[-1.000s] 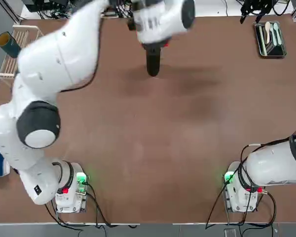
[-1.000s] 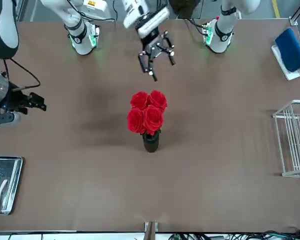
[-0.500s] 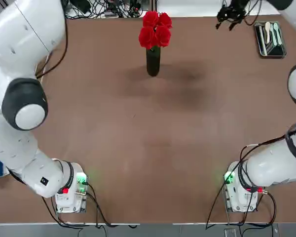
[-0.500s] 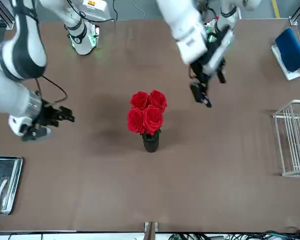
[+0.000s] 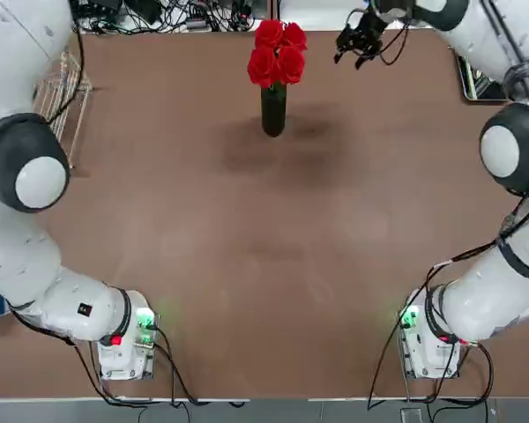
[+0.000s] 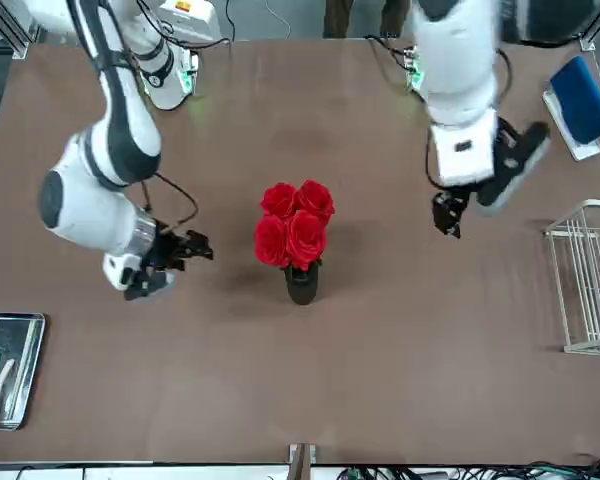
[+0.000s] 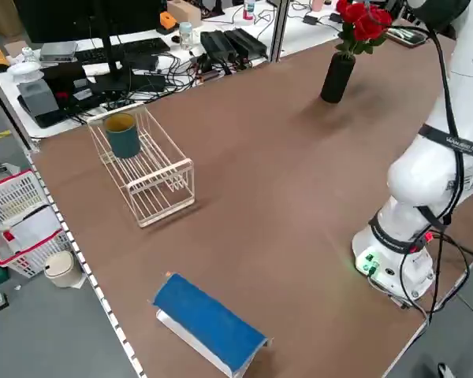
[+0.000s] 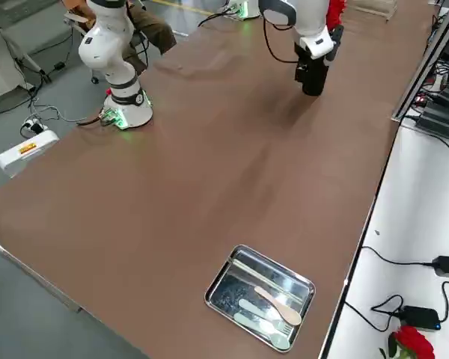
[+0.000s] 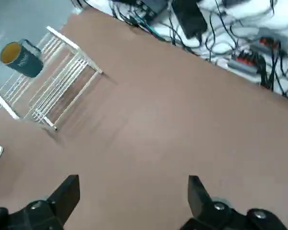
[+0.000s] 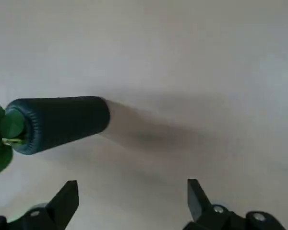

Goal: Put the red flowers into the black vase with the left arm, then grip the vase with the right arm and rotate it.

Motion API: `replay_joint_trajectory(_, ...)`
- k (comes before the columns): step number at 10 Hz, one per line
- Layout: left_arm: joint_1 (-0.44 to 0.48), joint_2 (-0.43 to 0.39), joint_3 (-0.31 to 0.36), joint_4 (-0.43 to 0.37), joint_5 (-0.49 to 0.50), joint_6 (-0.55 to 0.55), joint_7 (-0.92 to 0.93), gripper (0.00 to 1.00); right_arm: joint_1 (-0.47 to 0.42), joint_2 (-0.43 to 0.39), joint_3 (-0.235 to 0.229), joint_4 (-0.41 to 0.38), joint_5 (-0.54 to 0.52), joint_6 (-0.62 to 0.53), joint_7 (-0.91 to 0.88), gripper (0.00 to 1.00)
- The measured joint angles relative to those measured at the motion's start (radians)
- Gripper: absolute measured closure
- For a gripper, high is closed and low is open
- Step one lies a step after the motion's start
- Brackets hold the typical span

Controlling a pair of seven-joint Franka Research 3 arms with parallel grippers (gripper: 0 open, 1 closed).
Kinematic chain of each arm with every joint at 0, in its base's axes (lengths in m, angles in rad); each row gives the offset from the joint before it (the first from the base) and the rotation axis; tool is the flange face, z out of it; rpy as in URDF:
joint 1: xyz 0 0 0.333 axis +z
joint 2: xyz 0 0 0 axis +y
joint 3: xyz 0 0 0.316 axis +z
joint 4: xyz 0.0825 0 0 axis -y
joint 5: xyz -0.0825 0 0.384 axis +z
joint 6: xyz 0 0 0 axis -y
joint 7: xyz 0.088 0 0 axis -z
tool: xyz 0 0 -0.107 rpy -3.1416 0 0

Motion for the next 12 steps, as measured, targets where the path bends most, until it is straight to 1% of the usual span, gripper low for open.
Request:
replay_joint_trajectory(1,0.057,-0.011,0.0,0.0,-0.053,0.007,0.11,0.0,0.015,0.023,0.032,0.0,0.036,0.051,0.0,0.0)
replay_joint_trajectory(2,0.11,-0.014,0.0,-0.001,-0.096,0.012,0.229,0.0,0.021,0.052,0.082,0.002,0.049,0.117,0.001,0.0)
replay_joint_trajectory(4,0.202,-0.012,0.002,-0.005,-0.19,0.018,0.443,0.0,0.029,0.119,0.182,0.016,0.052,0.243,0.004,0.0)
replay_joint_trajectory(5,0.25,-0.01,0.003,-0.008,-0.238,0.023,0.551,0.0,0.034,0.149,0.215,0.028,0.053,0.287,0.005,0.0)
replay_joint_trajectory(7,0.316,-0.01,0.008,-0.021,-0.359,0.024,0.742,0.0,0.047,0.181,0.235,0.043,0.054,0.328,0.005,0.0)
replay_joint_trajectory(8,0.339,-0.014,0.018,-0.04,-0.417,0.025,0.798,0.0,0.048,0.185,0.236,0.046,0.054,0.329,0.006,0.0)
replay_joint_trajectory(9,0.339,-0.03,0.044,-0.078,-0.447,0.043,0.822,0.0,0.048,0.186,0.235,0.046,0.055,0.331,0.006,0.0)
replay_joint_trajectory(10,0.31,-0.065,0.093,-0.148,-0.474,0.089,0.826,0.0,0.048,0.189,0.235,0.049,0.056,0.338,0.008,0.0)
replay_joint_trajectory(11,0.267,-0.108,0.158,-0.23,-0.508,0.131,0.835,0.0,0.048,0.199,0.238,0.052,0.057,0.352,0.01,0.0)
replay_joint_trajectory(12,0.247,-0.141,0.192,-0.292,-0.527,0.15,0.844,0.0,0.048,0.215,0.245,0.058,0.057,0.377,0.015,0.0)
